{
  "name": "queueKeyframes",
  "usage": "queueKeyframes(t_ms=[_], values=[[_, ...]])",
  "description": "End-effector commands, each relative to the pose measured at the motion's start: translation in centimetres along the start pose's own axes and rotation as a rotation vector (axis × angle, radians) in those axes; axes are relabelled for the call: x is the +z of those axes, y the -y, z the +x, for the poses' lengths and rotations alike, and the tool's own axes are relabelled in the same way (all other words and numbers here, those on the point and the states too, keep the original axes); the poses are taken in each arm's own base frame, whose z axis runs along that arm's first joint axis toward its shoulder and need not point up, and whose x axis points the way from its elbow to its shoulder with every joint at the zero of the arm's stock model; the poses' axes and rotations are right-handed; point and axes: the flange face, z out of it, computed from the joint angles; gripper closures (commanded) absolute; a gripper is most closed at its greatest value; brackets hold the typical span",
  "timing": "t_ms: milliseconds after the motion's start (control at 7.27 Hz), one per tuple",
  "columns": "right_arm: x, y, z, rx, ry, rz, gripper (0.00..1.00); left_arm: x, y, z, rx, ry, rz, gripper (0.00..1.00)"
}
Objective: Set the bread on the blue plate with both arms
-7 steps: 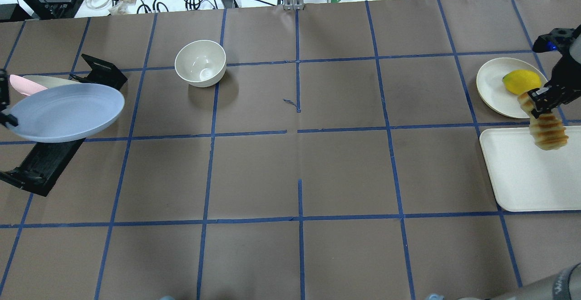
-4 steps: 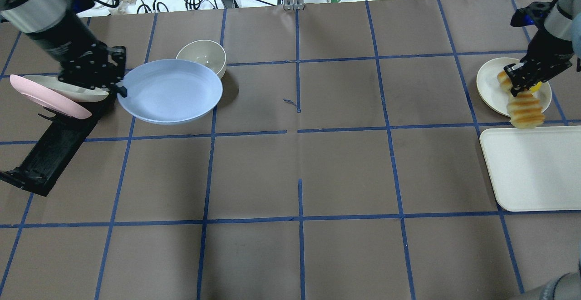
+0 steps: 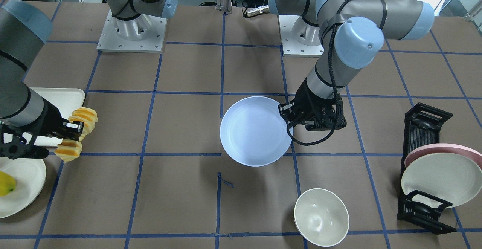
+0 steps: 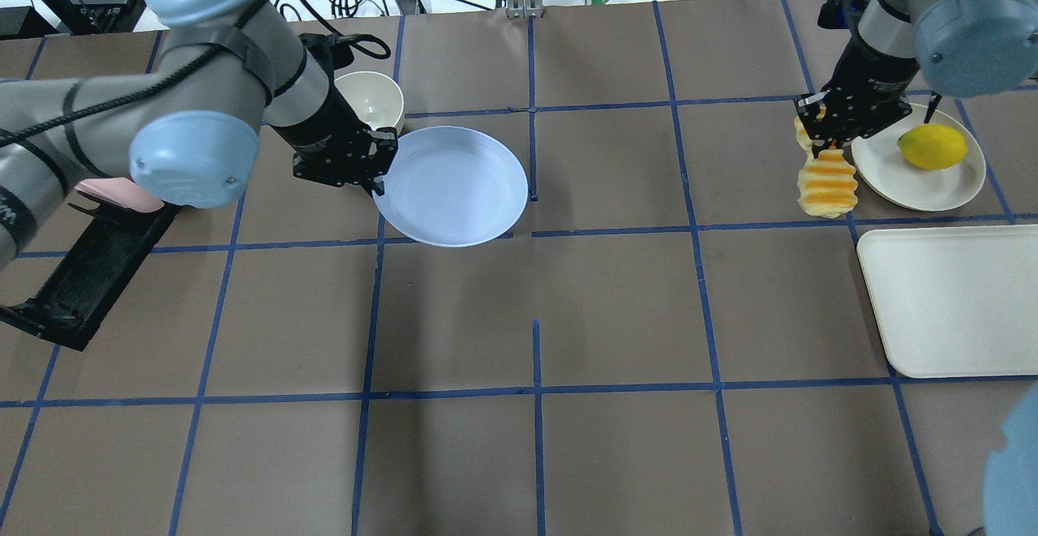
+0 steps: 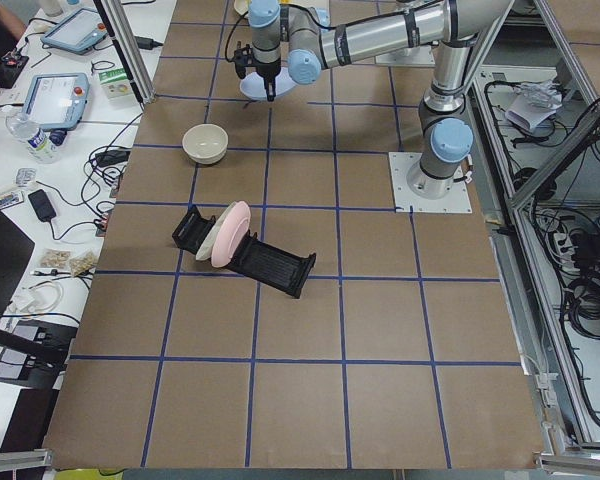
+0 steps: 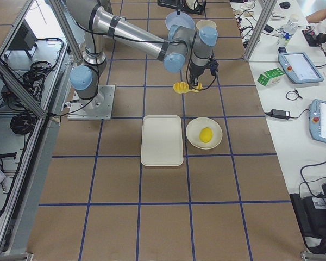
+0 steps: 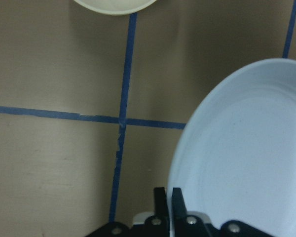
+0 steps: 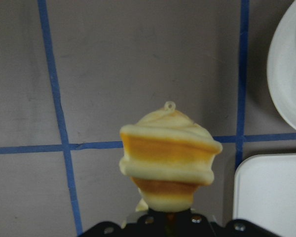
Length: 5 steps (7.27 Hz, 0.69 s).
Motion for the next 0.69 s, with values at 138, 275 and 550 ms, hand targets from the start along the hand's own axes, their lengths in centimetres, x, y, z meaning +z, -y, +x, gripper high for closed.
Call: queueKeyframes(t_ms=[138, 275, 550], values=[[2.4, -0.2, -8.0, 0.042, 0.029, -0.029, 1.0, 9.5, -1.9, 0.9, -0.021, -0.104, 0.01, 1.0], [2.6, -0.1, -8.7, 0.066, 0.048, -0.022, 1.0, 11.7, -2.1, 0.8, -0.006, -0.116, 0.029, 1.0], [4.8, -0.3, -14.8, 0.052, 0.047, -0.015, 1.0, 14.8, -2.3, 3.0, 0.046, -0.125, 0.067, 1.0]])
